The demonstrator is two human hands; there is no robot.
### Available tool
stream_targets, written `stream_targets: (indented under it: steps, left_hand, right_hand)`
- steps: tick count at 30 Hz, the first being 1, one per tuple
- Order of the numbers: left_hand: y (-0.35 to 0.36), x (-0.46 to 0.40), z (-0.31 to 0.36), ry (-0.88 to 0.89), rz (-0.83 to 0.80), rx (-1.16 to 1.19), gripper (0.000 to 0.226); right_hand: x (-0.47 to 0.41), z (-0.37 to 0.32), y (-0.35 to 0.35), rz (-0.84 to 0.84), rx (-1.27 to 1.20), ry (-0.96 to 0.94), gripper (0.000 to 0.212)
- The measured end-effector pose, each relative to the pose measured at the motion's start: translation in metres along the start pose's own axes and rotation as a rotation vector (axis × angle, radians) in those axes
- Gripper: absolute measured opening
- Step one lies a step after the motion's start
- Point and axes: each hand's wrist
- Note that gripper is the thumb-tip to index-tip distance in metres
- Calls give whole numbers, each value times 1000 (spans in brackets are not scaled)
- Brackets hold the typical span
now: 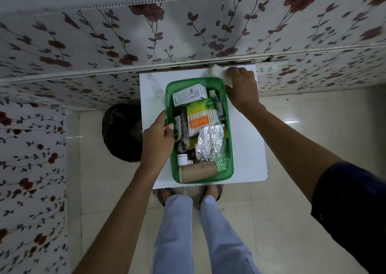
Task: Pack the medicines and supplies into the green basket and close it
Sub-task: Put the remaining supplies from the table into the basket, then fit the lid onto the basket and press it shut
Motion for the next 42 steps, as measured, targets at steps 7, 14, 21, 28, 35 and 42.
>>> stream_targets:
  steps: [7,14,21,28,35,42]
  left_hand:
    - [-4,-3,8,-72,-1,83,37]
    - [-6,-1,11,-106,15,145,37]
    - [-5,-3,-6,-67,-60,32,20]
    - [-5,-3,-4,61,-102,-155,22]
    - [-36,8,-12,65,-14,-83,23]
    - [-88,4,-32,37,88,-139,23]
  right_hand:
    - [11,8,-14,-22,-108,167,43]
    - [99,-23,-64,73,-397,96,39]
    - [143,-45,-6,158,89,-53,39]
    - [131,-21,-32,138,-348,63,23]
    - [112,20,-14,-287,-329,503,40]
    - [127,-7,34,-285,-120,359,38]
Point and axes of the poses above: each hand's wrist, its own x-axis away from the middle knuckle, its own y-axis out of the palm, z = x × y, and after that the axes turned 15 degrees about y, right-handed
